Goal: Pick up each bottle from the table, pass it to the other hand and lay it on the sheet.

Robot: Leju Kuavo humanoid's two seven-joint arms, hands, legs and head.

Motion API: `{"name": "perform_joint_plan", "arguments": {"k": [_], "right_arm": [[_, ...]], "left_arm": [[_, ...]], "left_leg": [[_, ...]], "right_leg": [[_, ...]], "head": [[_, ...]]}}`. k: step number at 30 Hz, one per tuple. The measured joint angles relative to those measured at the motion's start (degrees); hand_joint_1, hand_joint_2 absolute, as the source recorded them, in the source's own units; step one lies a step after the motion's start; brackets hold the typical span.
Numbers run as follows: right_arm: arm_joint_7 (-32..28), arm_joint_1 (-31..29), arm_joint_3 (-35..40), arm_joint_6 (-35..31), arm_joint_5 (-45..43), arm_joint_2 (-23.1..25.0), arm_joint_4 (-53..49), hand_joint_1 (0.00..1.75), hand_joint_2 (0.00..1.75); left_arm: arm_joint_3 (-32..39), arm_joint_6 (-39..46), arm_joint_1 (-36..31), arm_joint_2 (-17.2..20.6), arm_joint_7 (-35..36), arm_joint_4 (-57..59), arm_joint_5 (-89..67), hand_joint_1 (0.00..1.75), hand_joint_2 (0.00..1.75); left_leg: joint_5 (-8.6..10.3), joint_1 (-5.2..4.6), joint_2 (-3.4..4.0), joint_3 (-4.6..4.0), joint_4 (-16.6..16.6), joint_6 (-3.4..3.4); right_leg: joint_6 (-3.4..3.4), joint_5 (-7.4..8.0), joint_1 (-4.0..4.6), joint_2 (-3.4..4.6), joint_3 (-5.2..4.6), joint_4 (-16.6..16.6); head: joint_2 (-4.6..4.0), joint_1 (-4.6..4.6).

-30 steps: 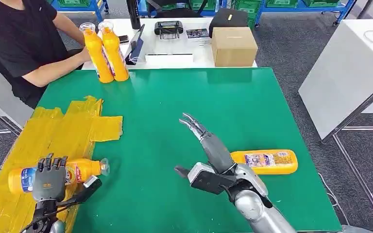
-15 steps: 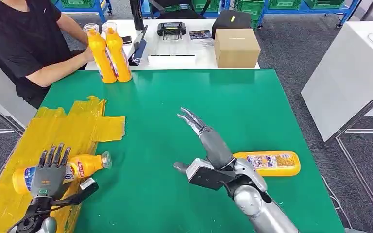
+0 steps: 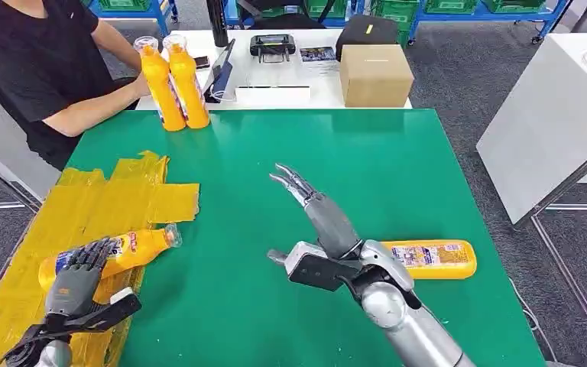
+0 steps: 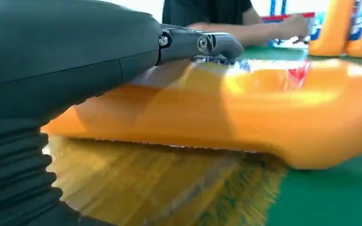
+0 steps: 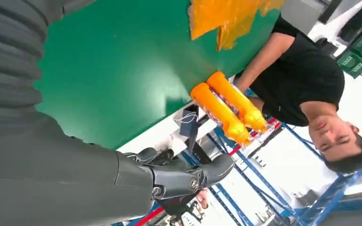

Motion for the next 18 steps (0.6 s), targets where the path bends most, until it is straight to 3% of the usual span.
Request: {"name": "perform_joint_plan", "arguments": {"k": [7, 11, 18], "right_arm": [[-0.15, -0.66, 0.24, 0.26, -0.28, 0.15, 1.25, 0.00, 1.75], [-0.42, -0.38, 0.42, 0.04, -0.31, 0.15, 1.27, 0.00, 1.75], [-1.18, 3.89, -0.39, -1.97, 2.96, -0.42, 0.63, 0.00, 1.75]], "left_arm": [[2.34, -7.88, 2.59, 0.29, -6.72, -3.91, 9.59, 0.00, 0.00], [3.13, -13.64, 5.42, -0.48, -8.80, -8.33, 24.80, 0.00, 0.00], [5.86, -27.54, 10.17, -4.59, -9.12, -18.89, 49.35, 0.00, 0.00]], "left_leg": [[-0.17, 0.09, -0.02, 0.25, -0.04, -0.01], [-0.13, 0.11, 0.25, 0.15, 0.02, 0.03], [-0.17, 0.10, 0.50, -0.76, 0.12, 0.04]], "right_leg": [[-0.03, -0.21, 0.11, -0.06, 0.20, 0.01], [0.01, -0.17, 0.12, 0.09, -0.02, 0.04], [0.07, -0.12, 0.11, 0.32, -1.02, 0.03]], "head": [[0.00, 0.02], [0.00, 0.02], [0.00, 0.04]]}}
